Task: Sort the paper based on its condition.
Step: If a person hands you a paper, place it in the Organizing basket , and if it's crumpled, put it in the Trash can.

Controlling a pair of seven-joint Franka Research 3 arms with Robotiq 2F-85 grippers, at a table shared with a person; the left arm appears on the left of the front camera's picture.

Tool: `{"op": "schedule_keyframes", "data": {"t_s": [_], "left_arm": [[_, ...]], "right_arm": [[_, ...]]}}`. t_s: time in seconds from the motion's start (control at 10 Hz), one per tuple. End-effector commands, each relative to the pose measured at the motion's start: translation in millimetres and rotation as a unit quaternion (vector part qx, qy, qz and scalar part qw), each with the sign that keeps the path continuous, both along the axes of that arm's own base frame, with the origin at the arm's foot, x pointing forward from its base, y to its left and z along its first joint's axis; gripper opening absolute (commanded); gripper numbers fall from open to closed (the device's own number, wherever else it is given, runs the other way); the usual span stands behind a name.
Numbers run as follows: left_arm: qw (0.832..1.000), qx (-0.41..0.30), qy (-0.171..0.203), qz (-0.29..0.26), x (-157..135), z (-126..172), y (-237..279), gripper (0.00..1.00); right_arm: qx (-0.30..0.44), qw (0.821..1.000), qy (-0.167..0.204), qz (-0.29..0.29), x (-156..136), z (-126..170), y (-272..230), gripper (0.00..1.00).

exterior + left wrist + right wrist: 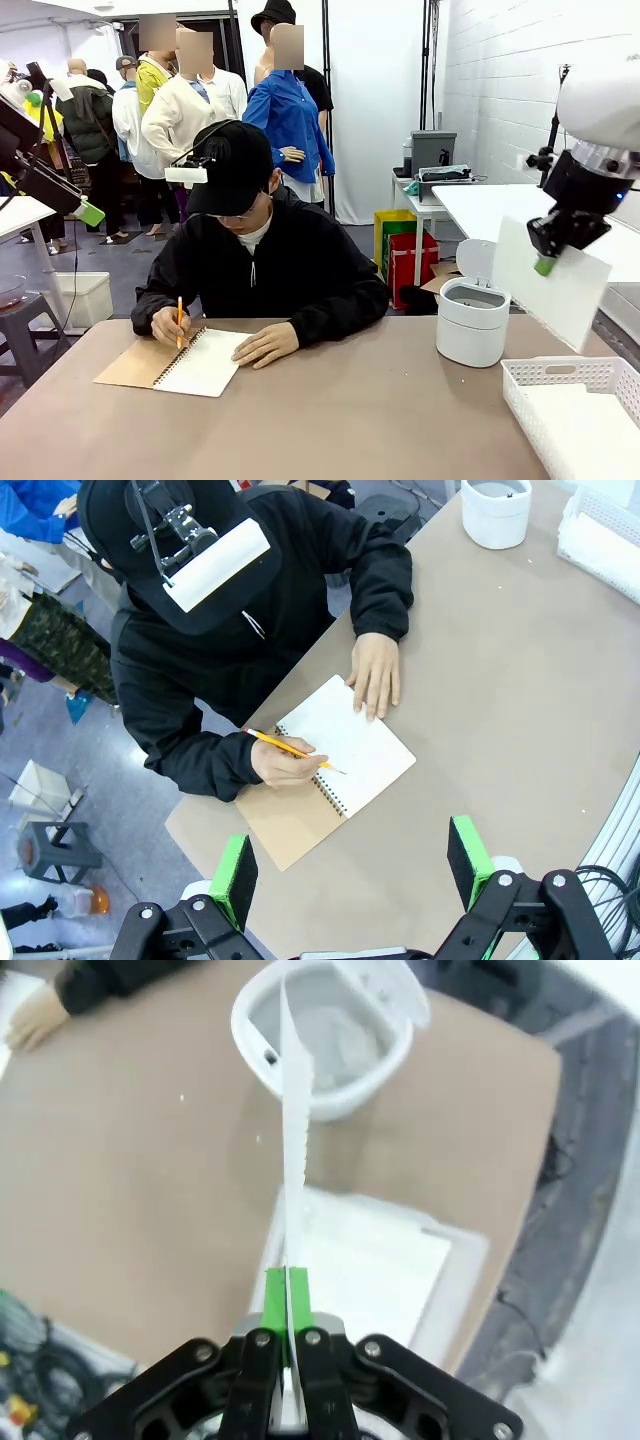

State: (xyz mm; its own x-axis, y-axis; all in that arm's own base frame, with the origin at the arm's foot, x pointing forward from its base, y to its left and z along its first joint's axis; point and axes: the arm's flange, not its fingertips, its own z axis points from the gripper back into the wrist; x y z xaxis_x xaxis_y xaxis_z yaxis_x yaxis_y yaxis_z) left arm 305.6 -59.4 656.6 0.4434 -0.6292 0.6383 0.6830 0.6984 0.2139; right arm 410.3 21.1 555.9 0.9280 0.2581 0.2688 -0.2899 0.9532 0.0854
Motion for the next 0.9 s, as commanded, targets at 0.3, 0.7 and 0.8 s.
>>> {"op": "schedule_keyframes", "data": {"t_s": [0.3,0.7,0.8], "left_arm": [[1.0,-0.001,0.0,0.0,0,0,0,1.0],[1.0,-0.001,0.0,0.0,0,0,0,1.0],[1.0,-0.001,0.0,0.0,0,0,0,1.0]], "right_arm": [[-0.012,0.999,0.03,0.002,-12,-3,-2,0.0],[-0.012,0.999,0.03,0.002,-12,-3,-2,0.0],[-0.011,0.999,0.033,0.004,-15,1,-3,0.0]]}}
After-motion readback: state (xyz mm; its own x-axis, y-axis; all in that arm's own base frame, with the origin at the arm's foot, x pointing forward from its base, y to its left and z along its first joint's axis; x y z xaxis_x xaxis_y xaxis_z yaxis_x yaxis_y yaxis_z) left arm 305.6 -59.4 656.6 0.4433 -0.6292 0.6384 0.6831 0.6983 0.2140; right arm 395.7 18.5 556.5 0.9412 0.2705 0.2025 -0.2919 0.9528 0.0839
